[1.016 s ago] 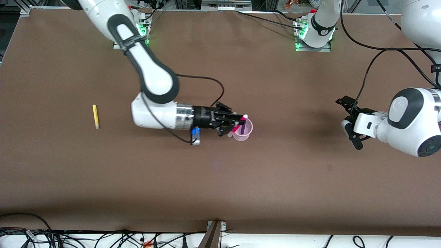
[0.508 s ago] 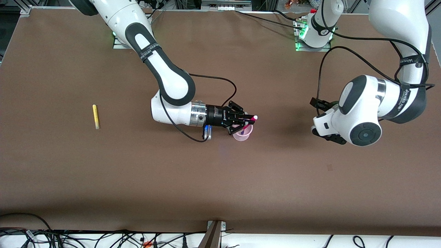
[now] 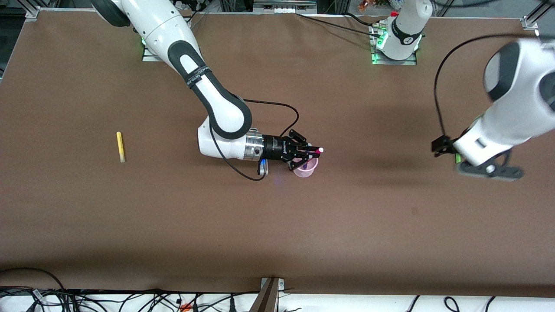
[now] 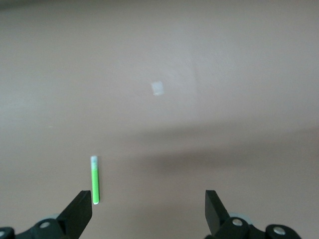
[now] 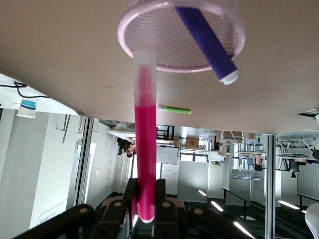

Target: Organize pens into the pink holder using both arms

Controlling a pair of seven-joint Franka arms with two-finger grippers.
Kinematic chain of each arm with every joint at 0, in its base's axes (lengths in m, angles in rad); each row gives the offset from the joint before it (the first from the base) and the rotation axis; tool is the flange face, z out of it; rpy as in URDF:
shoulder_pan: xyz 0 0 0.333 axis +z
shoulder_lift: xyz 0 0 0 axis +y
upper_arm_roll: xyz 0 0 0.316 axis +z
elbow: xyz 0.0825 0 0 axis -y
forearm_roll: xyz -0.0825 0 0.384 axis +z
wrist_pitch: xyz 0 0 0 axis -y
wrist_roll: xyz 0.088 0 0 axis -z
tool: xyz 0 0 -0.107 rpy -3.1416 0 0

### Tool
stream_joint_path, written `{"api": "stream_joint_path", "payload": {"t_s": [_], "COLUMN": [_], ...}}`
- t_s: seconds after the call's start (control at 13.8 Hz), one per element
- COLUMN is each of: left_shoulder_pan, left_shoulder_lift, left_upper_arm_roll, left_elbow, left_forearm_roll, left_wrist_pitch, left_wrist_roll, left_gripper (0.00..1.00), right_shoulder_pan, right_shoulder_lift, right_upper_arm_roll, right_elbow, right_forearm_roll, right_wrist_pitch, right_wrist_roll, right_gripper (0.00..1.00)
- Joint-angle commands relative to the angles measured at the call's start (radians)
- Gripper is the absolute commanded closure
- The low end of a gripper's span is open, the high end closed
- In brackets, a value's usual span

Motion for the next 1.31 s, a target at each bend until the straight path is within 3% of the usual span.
{"api": "stream_joint_path", "payload": {"t_s": [0.0, 0.15, 0.29, 0.51, 0.58, 0.65, 0.73, 0.87, 1.09, 1.23], "left_shoulder_pan": [0.0, -0.012, -0.006, -0.009, -0.007, -0.003, 0.0, 0.0, -0.003, -0.004], "left_shoulder_lift": [-0.177, -0.231, -0.23, -0.219, -0.218, -0.218, -0.216, -0.218, -0.219, -0.219], "left_upper_arm_roll": [0.023, 0.015, 0.014, 0.001, 0.003, 0.003, 0.006, 0.003, -0.002, -0.006], "left_elbow": [-0.155, -0.159, -0.139, -0.11, -0.11, -0.11, -0.11, -0.11, -0.108, -0.102], "left_forearm_roll": [-0.063, -0.061, -0.061, -0.061, -0.061, -0.061, -0.061, -0.061, -0.063, -0.063], "left_wrist_pitch": [0.054, 0.03, -0.1, -0.125, -0.127, -0.128, -0.128, -0.131, -0.139, -0.147], "left_wrist_roll": [-0.106, -0.109, -0.103, -0.117, -0.117, -0.117, -0.108, -0.106, -0.105, -0.105], "left_gripper": [0.0, 0.0, 0.0, 0.0, 0.0, 0.0, 0.0, 0.0, 0.0, 0.0], "right_shoulder_pan": [0.003, 0.003, 0.003, 0.0, -0.002, -0.002, -0.002, -0.006, -0.019, -0.025], "right_shoulder_lift": [0.018, 0.034, 0.053, 0.061, 0.061, 0.061, 0.061, 0.059, 0.042, 0.019], "right_upper_arm_roll": [0.005, 0.005, 0.005, 0.002, 0.002, 0.002, 0.0, 0.0, -0.007, -0.053], "right_elbow": [0.01, 0.01, 0.01, 0.011, 0.011, 0.011, 0.013, 0.011, 0.013, 0.013], "right_forearm_roll": [0.023, 0.023, 0.023, 0.021, 0.021, 0.021, 0.021, 0.021, 0.009, -0.092], "right_wrist_pitch": [0.013, 0.015, 0.013, 0.013, 0.01, 0.013, 0.013, 0.013, 0.007, 0.001], "right_wrist_roll": [-0.034, -0.058, -0.083, -0.088, -0.1, -0.115, -0.127, -0.149, -0.206, -0.21], "right_gripper": [1.0, 1.0, 1.0, 1.0, 0.89, 0.66, 0.52, 0.31, 0.17, 0.15]}}
